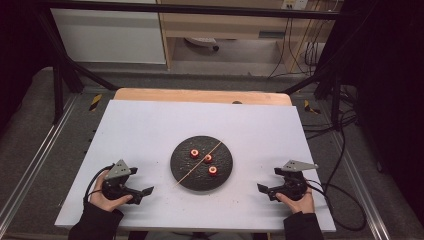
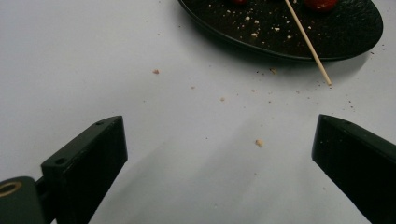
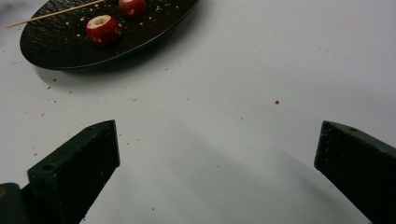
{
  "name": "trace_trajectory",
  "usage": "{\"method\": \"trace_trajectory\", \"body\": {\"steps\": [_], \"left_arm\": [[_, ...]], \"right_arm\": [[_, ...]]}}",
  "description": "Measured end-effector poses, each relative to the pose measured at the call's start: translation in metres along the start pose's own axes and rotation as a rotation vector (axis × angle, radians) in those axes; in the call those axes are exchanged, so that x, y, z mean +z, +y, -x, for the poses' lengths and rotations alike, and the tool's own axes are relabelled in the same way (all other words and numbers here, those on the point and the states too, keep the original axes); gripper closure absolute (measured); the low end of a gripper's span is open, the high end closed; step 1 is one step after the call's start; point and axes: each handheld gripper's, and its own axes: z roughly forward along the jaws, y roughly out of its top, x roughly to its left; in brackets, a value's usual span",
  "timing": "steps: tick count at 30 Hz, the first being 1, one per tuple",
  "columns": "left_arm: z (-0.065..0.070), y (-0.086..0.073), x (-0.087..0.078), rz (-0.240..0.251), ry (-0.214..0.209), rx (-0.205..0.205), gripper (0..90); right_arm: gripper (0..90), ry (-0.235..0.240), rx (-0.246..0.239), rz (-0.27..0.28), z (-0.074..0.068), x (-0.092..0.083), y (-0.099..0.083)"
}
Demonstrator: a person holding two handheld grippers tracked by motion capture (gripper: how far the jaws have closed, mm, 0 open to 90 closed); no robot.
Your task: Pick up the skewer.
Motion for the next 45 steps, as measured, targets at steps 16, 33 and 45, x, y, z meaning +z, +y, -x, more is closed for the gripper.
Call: {"method": "trace_trajectory", "body": {"steps": [16, 33, 45], "left_arm": [[0.005, 0.005, 0.001, 0.001, -0.012, 0.007, 3.6], [0.013, 0.015, 0.007, -0.012, -0.022, 0.022, 4.2], [0.018, 0.024, 0.012, -0.026, -0.026, 0.025, 4.3]], "right_arm": [[0.7, 0.002, 0.006, -0.002, -0.001, 0.0, 0.0], [0.6, 0.0, 0.004, 0.0, -0.001, 0.0, 0.0], [0.6, -0.002, 0.001, 0.006, -0.001, -0.001, 0.0]]}}
